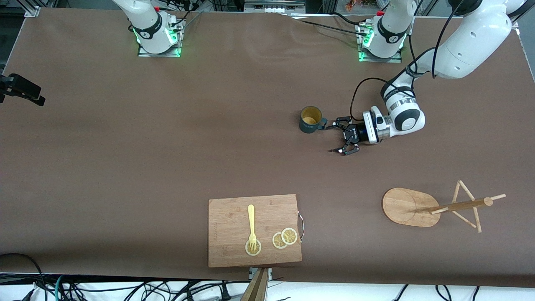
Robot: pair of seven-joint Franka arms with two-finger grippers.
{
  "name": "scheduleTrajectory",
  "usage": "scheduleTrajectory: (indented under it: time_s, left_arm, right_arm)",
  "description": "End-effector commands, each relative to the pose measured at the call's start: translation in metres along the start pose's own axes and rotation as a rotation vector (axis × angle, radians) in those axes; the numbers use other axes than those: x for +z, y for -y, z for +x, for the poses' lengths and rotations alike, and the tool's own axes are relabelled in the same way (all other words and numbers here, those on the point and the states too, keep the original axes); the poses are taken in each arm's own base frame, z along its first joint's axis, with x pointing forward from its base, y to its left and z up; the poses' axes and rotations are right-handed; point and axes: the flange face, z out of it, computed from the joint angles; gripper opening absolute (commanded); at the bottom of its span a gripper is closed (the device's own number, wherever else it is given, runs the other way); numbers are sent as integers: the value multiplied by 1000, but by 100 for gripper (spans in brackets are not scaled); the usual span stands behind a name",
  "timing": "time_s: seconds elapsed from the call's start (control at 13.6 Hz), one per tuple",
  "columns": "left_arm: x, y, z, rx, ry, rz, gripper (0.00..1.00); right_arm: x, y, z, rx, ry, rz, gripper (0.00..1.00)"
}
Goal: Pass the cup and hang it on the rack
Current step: 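Move the left gripper to the mug and grasp its body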
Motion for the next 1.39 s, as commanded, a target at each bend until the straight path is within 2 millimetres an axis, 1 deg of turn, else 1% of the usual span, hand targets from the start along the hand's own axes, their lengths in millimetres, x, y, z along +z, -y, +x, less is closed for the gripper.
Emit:
scheduleTrajectory:
  time_s: [0.0, 0.22, 0.29, 0.44, 0.66, 0.81, 1.03, 1.32]
  left_arm:
    - [-4, -1, -10, 186, -11, 23, 100]
    - [-10, -5, -13, 219, -5, 12, 100]
    - [-13, -9, -14, 229, -3, 12, 100]
    - [-16, -17, -9, 272, 2, 3, 100]
    - [-16, -31, -14, 318, -17, -36, 100]
    - [-14, -32, -12, 327, -20, -43, 100]
    - [-5, -36, -9, 333, -29, -62, 100]
    - [16, -47, -2, 354, -56, -108, 100]
  right_arm:
    - [-5, -1, -4, -15, -12, -6, 100]
    - [-5, -1, -4, -17, -12, -7, 100]
    - [-5, -1, -4, -15, -12, -7, 100]
    - [-5, -1, -4, -15, -12, -7, 100]
    - [-5, -2, -4, -14, -12, -7, 100]
    - [-5, -2, -4, -14, -13, -6, 100]
    - [-5, -2, -4, -14, -17, -1, 100]
    - [-4, 2, -3, -34, -15, -7, 100]
